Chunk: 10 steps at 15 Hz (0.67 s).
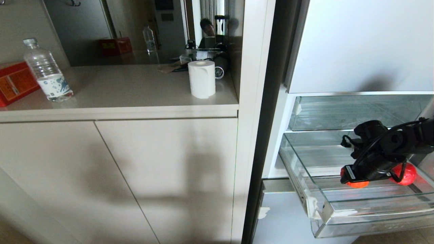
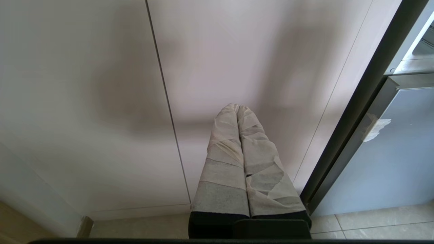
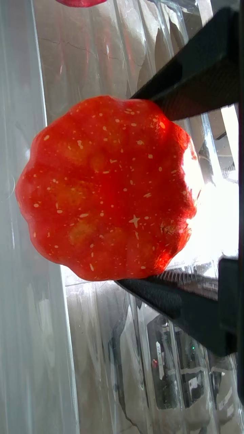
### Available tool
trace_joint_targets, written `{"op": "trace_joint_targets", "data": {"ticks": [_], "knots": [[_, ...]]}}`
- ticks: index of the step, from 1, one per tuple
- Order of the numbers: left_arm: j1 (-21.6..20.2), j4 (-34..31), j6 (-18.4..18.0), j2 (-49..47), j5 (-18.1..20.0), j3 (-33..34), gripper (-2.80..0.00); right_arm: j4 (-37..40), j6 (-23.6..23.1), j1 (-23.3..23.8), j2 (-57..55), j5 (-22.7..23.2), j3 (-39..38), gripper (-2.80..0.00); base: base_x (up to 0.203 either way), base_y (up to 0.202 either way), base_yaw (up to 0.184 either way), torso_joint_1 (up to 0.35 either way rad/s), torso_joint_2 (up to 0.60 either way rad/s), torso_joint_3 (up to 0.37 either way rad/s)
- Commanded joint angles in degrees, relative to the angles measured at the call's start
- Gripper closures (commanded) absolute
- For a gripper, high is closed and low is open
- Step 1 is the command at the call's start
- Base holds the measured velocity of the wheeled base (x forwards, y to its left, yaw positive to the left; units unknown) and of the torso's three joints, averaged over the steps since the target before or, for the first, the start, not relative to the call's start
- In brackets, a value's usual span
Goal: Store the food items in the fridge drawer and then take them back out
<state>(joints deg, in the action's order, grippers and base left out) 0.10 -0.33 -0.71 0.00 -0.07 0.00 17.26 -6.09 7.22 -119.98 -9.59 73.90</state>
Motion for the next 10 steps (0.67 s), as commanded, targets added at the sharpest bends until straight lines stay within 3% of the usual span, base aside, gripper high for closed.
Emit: {"op": "trace_joint_targets", "data": {"ticks": [1,7,10], "knots": [[-0.01,-0.02,0.00,-0.09,-0.01,0.00,0.00,0.14,-0.06,-0.01,0.03,-0.07,0.12,0.00,0.000,0.000,0.000,0.000,0.00,0.000],[-0.01,-0.02,0.00,-0.09,-0.01,0.00,0.00,0.36,-0.07,-2.39,10.44,-0.03,-0.22,0.00,0.000,0.000,0.000,0.000,0.00,0.000],[-0.01,-0.02,0.00,-0.09,-0.01,0.00,0.00,0.45,0.10,-3.99,20.16,-0.58,-4.23,0.00,0.000,0.000,0.000,0.000,0.00,0.000]]}}
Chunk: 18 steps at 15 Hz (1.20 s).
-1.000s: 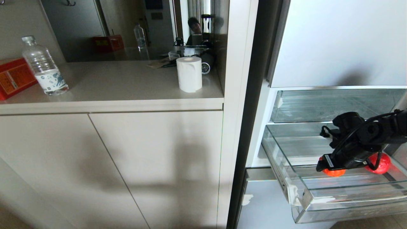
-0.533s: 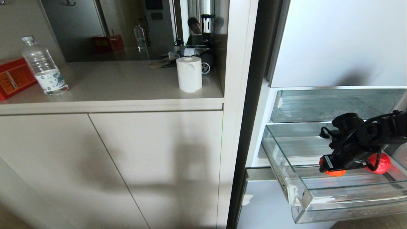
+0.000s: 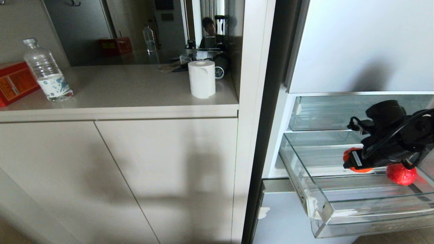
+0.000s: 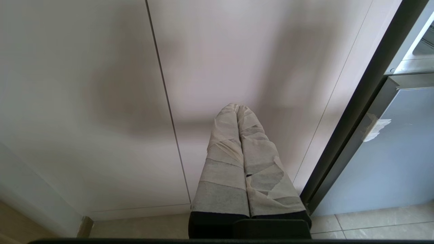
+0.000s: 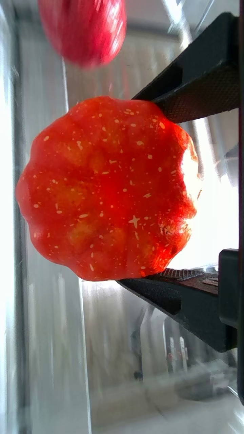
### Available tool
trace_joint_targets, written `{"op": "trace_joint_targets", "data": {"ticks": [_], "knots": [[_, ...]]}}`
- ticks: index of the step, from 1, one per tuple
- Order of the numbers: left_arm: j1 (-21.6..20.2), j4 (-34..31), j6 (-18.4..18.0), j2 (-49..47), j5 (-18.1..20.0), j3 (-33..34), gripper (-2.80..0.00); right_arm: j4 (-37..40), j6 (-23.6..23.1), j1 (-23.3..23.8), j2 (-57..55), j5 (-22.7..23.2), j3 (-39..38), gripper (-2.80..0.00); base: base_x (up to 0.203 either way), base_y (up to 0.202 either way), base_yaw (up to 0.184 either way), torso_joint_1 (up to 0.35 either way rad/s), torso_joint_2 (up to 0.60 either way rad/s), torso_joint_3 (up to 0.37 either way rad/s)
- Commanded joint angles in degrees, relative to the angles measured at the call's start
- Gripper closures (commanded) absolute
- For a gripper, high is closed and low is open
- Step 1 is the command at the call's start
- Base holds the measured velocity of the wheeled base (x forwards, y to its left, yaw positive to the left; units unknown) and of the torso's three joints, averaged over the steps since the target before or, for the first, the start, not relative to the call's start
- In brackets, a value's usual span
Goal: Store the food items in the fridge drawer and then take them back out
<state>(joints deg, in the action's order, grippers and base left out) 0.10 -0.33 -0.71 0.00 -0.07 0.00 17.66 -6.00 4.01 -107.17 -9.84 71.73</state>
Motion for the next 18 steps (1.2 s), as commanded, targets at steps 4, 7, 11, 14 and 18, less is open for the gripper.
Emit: {"op": "trace_joint_targets", "data": {"ticks": [4,7,11,14,18], "knots": [[-0.01,-0.02,0.00,-0.09,-0.01,0.00,0.00,0.01,0.02,-2.18,21.90,-2.33,-8.94,0.00,0.000,0.000,0.000,0.000,0.00,0.000],[-0.01,-0.02,0.00,-0.08,-0.01,0.00,0.00,-0.04,0.23,-2.45,35.07,-2.60,-14.00,0.00,0.000,0.000,0.000,0.000,0.00,0.000],[-0.01,-0.02,-0.02,0.00,-0.01,0.00,0.00,0.03,0.24,-2.41,57.19,-3.31,-20.45,0.00,0.000,0.000,0.000,0.000,0.00,0.000],[-0.01,-0.02,0.00,-0.09,-0.01,0.00,0.00,0.07,0.17,-2.19,71.75,-4.18,-23.97,0.00,0.000,0.000,0.000,0.000,0.00,0.000],[-0.01,-0.02,0.00,-0.09,-0.01,0.00,0.00,0.09,0.26,-1.88,83.23,-4.81,-26.65,0.00,0.000,0.000,0.000,0.000,0.00,0.000]]}}
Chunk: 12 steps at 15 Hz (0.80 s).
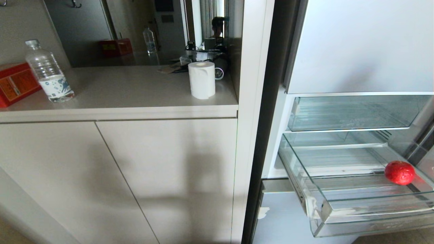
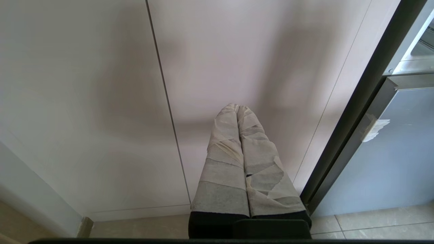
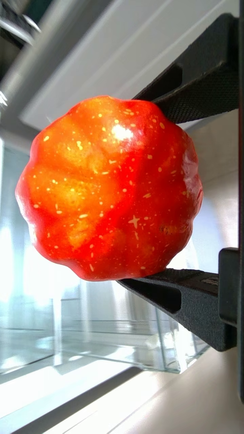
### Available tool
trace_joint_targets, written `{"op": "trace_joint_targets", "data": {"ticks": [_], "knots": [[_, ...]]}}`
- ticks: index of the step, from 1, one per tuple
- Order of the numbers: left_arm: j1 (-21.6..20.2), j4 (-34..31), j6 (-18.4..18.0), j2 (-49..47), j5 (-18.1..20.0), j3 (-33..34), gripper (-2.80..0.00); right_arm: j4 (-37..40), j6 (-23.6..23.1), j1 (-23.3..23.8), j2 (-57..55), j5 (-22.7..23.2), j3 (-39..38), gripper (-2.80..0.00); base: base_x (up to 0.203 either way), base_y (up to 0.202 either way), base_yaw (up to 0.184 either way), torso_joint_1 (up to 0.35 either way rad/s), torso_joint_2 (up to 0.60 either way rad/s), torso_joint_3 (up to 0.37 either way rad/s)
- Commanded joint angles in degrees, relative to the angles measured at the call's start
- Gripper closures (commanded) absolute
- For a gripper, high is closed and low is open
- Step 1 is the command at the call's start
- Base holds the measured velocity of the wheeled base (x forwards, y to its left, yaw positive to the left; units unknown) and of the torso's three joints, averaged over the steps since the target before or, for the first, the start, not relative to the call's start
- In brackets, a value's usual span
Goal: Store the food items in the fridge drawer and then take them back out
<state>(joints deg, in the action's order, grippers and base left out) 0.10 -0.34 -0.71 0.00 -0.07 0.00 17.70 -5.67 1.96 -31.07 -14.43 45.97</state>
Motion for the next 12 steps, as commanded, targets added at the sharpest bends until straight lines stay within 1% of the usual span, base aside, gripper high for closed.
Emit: {"op": "trace_joint_targets", "data": {"ticks": [1,3,4,5,6,7,9,11,12], "knots": [[-0.01,-0.01,0.00,-0.09,-0.01,0.00,0.00,0.05,-0.19,0.43,8.29,-1.47,-0.85,0.00,0.000,0.000,0.000,0.000,0.00,0.000],[-0.01,-0.01,0.00,-0.09,-0.01,0.00,0.00,-0.10,-0.01,0.49,9.41,-4.78,-0.72,0.00,0.000,0.000,0.000,0.000,0.00,0.000],[-0.01,-0.01,0.00,-0.09,-0.01,0.00,0.00,-0.07,0.15,1.97,10.25,-4.86,-1.24,0.00,0.000,0.000,0.000,0.000,0.00,0.000],[-0.01,-0.01,0.00,-0.09,-0.01,0.00,0.00,-0.10,0.52,4.45,10.37,-4.98,-1.82,0.00,0.000,0.000,0.000,0.000,0.00,0.000],[-0.01,-0.01,0.00,-0.09,-0.01,0.00,0.00,-0.18,2.39,7.04,9.44,-5.18,-2.00,0.00,0.000,0.000,0.000,0.000,0.00,0.000],[-0.01,-0.01,0.00,0.00,-0.01,0.00,0.00,-0.25,6.73,10.06,7.86,-5.19,-1.67,0.00,0.000,0.000,0.000,0.000,0.00,0.000],[-0.01,-0.01,0.00,-0.09,-0.01,0.00,0.00,-0.57,12.77,17.91,4.29,-4.85,-0.33,0.00,0.000,0.000,0.000,0.000,0.00,0.000],[-0.01,-0.01,0.00,-0.07,-0.01,0.00,0.00,-3.37,14.69,25.00,0.73,-4.71,0.06,0.00,0.000,0.000,0.000,0.000,0.00,0.000],[-0.01,-0.01,0.00,-0.09,-0.01,0.00,0.00,-7.50,15.03,27.73,-0.24,-4.65,-0.85,0.00,0.000,0.000,0.000,0.000,0.00,0.000]]}}
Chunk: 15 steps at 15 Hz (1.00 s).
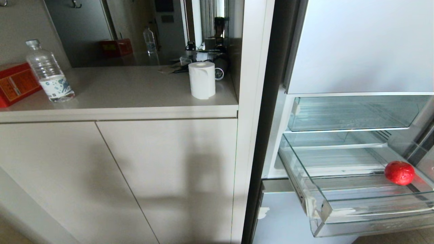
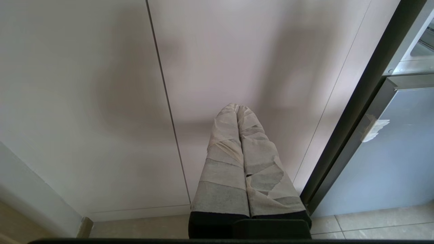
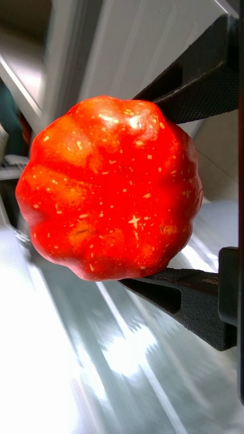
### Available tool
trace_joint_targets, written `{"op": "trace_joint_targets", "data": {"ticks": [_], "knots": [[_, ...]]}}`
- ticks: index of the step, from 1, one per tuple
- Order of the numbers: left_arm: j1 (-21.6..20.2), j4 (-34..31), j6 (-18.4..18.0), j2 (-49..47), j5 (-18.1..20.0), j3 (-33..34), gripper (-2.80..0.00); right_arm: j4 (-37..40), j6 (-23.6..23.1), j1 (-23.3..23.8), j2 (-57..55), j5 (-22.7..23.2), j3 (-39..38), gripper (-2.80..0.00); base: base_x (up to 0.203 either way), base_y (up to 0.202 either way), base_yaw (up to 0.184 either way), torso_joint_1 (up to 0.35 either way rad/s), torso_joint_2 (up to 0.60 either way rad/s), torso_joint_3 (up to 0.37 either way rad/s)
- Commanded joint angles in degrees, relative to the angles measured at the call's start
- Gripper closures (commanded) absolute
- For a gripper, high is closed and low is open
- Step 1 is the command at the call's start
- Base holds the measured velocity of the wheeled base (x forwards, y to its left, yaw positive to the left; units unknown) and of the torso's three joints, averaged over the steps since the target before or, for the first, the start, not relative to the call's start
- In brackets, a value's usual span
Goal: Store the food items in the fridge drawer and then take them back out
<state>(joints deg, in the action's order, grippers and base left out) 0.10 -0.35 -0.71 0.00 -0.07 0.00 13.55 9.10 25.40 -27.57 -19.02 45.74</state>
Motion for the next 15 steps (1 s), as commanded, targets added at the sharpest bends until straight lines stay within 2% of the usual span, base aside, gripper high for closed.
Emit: {"op": "trace_joint_targets", "data": {"ticks": [1,3,9,15], "knots": [[-0.01,-0.01,0.00,-0.09,-0.01,0.00,0.00,-5.92,-0.46,5.06,-4.04,-0.06,-2.25,0.00,0.000,0.000,0.000,0.000,0.00,0.000],[-0.01,-0.01,0.00,-0.09,-0.01,0.00,0.00,-6.90,-2.66,5.31,-3.33,-0.07,-3.74,0.00,0.000,0.000,0.000,0.000,0.00,0.000],[-0.01,-0.01,0.00,-0.09,-0.01,0.00,0.00,-8.96,-2.68,7.12,-4.16,0.10,-5.66,0.00,0.001,0.004,-0.022,0.002,0.00,0.001],[-0.01,-0.01,0.00,0.00,-0.01,0.00,0.00,-9.07,-2.68,8.56,-4.16,0.83,-5.31,0.00,0.002,0.007,-0.168,0.003,0.00,0.002]]}}
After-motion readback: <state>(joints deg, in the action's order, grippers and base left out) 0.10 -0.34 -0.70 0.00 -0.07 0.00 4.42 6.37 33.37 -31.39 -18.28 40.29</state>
